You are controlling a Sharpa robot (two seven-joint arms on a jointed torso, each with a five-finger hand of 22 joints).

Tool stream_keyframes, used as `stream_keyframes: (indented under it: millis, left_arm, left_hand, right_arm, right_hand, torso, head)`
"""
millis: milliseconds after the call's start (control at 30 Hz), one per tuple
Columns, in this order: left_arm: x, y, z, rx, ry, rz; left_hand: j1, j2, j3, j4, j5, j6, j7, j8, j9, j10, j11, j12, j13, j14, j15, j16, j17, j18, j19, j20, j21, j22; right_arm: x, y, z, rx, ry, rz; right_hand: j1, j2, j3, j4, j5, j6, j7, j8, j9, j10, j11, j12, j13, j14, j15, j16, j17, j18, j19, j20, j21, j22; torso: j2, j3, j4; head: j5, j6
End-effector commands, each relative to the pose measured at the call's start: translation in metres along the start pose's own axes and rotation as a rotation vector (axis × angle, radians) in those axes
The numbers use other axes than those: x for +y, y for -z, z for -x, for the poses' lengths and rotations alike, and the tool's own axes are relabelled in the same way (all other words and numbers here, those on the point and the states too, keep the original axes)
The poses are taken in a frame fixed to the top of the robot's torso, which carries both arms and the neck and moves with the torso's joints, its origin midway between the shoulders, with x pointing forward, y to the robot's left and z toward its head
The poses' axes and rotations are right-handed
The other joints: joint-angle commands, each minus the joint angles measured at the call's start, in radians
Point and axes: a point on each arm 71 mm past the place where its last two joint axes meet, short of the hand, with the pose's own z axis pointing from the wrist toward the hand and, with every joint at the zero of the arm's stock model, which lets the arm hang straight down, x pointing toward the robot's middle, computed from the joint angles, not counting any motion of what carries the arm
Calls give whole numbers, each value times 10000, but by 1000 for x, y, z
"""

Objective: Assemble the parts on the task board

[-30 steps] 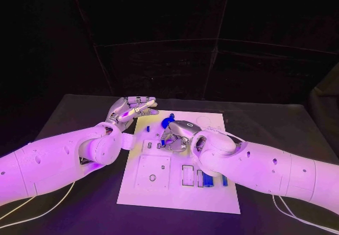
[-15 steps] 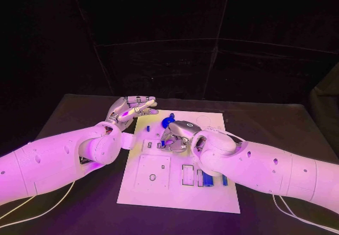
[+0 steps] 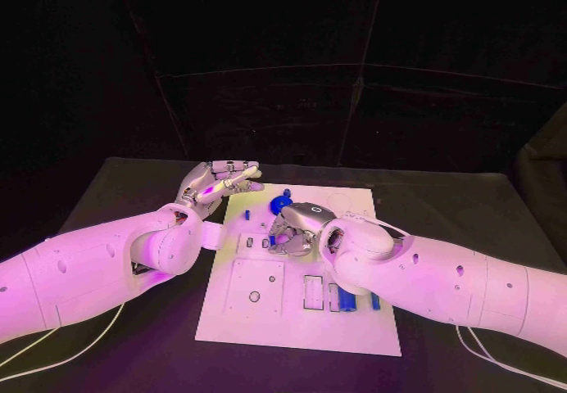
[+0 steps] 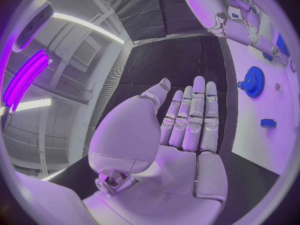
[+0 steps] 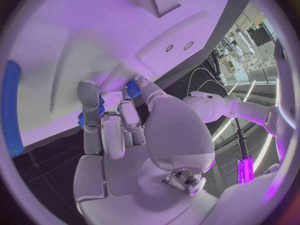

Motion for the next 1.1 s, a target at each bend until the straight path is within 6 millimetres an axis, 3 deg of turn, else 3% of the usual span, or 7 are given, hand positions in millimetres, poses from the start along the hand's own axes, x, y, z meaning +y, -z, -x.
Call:
stream_keyframes:
  millis: [33,400,600,867,1000,1100]
  left_arm:
    - [-1,-1,-1,110,65,-44]
    - [-1,-1,0,78,46,-27]
    - [-1,-1,0,89,52,-16]
    - [0,-1,0,88,52,33]
    - [1,-1,0,99,-19,169]
    - [2,0,1,285,-362,397]
  left_hand:
    - [-17,97,13,-64,-14,29,-16,-59,6,-38,-10,-7,-15,-27,33,-37,10,147,15,52,-32,-17]
    - [-17,97,13,-64,-14,29,-16,-59,6,-38,-10,-7,-15,-27,33,-37,10,147,15,52,-32,-17]
    - [-17,97,13,-64,-14,29,-16,-59,6,-38,-10,-7,-15,-27,33,-37,10,147,15,52,-32,-17]
    - [-42,110,29,-73,-14,34,-17,-63,5,-36,-10,-5,-17,-19,32,-52,23,147,21,51,-38,-25]
    - [-85,119,96,-170,-4,110,-82,-50,9,42,-104,29,-14,659,-157,277,254,173,543,-116,239,78]
    - [-300,128,64,-122,14,474,-297,101,56,679,-395,281,83,2002,-545,1125,767,183,1570,-505,864,351]
  right_arm:
    - [-4,1,-6,309,242,-307]
    - [-4,2,-4,39,189,-346]
    - [-3,2,-2,-254,78,-365]
    - [0,6,6,-1555,-509,31]
    - [3,15,12,-2156,-899,701]
    - [2,27,17,-2283,-1312,1463]
  right_hand:
    - [-32,-145,-94,14,82,-100,13,-80,-10,-110,6,-83,-65,698,78,-50,797,12,-63,17,-84,-36]
    - [-413,-333,-385,225,49,-259,38,-134,3,-230,44,-246,-250,684,116,-94,739,30,-95,59,-167,-151]
    - [-825,-524,-970,580,-56,-553,90,-231,-2,-409,100,-435,-487,679,159,-114,722,40,-109,92,-239,-249]
    - [-782,-538,-1939,1130,-7,-986,207,-312,-5,-753,207,-713,-911,660,246,-172,651,64,-151,170,-375,-452]
    - [-603,-479,-2100,1203,78,-1104,235,-335,-10,-735,228,-658,-894,659,263,-180,646,64,-142,185,-381,-453]
    - [-475,-449,-2248,1266,156,-1234,276,-373,-14,-733,263,-628,-899,662,289,-177,659,63,-139,207,-389,-464]
  torso:
    - [10,2,-5]
    - [8,0,7]
    - [1,0,3]
    - [-3,9,-2]
    - [-5,26,-6]
    - [-33,34,-28]
  head:
    - [2,-6]
    - [-23,-22]
    - [-23,-28]
    - [-37,-24]
    - [-41,-10]
    - [-11,7]
